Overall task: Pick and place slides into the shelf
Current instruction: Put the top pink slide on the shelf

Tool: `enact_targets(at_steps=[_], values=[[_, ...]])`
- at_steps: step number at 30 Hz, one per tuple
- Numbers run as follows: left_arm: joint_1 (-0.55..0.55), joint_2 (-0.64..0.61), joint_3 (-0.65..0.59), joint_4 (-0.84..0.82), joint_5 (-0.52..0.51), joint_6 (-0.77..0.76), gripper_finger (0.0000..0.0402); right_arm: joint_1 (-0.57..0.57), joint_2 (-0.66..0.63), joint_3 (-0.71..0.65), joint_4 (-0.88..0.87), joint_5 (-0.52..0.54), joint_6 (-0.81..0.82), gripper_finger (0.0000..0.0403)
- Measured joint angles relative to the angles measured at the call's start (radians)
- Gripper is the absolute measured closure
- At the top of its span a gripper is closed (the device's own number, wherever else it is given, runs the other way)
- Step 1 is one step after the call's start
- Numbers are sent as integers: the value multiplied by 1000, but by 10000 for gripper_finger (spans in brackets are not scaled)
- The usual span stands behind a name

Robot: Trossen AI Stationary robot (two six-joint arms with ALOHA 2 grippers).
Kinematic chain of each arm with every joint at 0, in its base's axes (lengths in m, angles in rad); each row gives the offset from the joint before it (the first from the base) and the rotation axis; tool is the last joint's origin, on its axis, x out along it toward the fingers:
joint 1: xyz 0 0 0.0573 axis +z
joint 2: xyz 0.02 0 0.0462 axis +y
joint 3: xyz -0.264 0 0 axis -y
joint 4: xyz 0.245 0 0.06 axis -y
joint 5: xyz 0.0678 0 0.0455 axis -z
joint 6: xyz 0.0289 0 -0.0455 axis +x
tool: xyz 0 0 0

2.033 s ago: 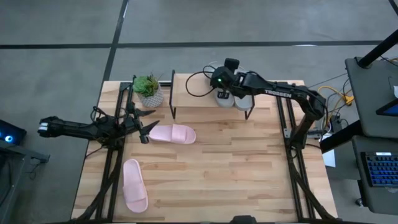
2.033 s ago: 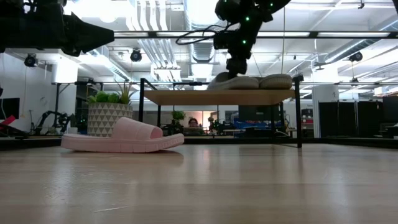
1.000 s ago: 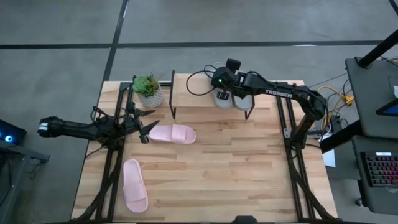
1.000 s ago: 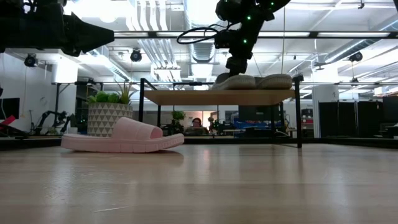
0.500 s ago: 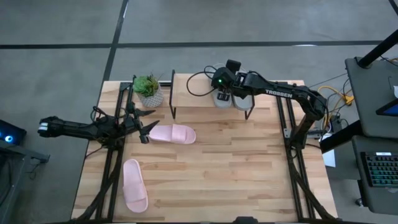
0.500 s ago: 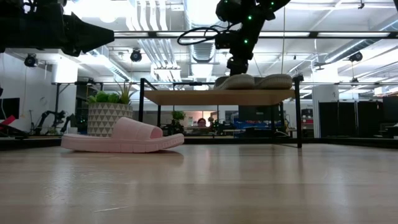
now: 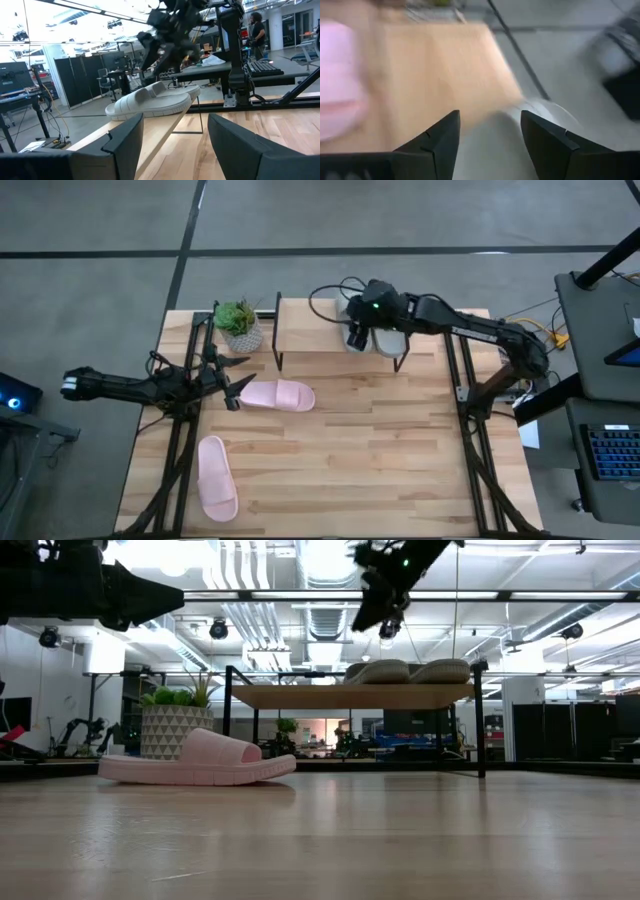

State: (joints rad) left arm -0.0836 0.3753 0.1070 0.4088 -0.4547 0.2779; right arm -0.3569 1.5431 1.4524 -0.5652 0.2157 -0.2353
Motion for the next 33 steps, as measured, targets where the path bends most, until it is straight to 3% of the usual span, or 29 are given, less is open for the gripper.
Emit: enact_targets(at_steps=[6, 16, 26, 33], values=[[0, 2, 0, 0, -4, 0, 194, 77, -145, -191, 200, -40, 1, 202], [0, 1, 0, 0, -26, -3, 194, 255, -386, -649, 674, -36, 77, 202], [0, 4, 0, -1, -27, -29, 194, 367, -394, -872, 1016, -32, 44, 202], [0, 61, 0, -45, -23, -272, 194, 372, -389, -939, 1081, -26, 48, 202]])
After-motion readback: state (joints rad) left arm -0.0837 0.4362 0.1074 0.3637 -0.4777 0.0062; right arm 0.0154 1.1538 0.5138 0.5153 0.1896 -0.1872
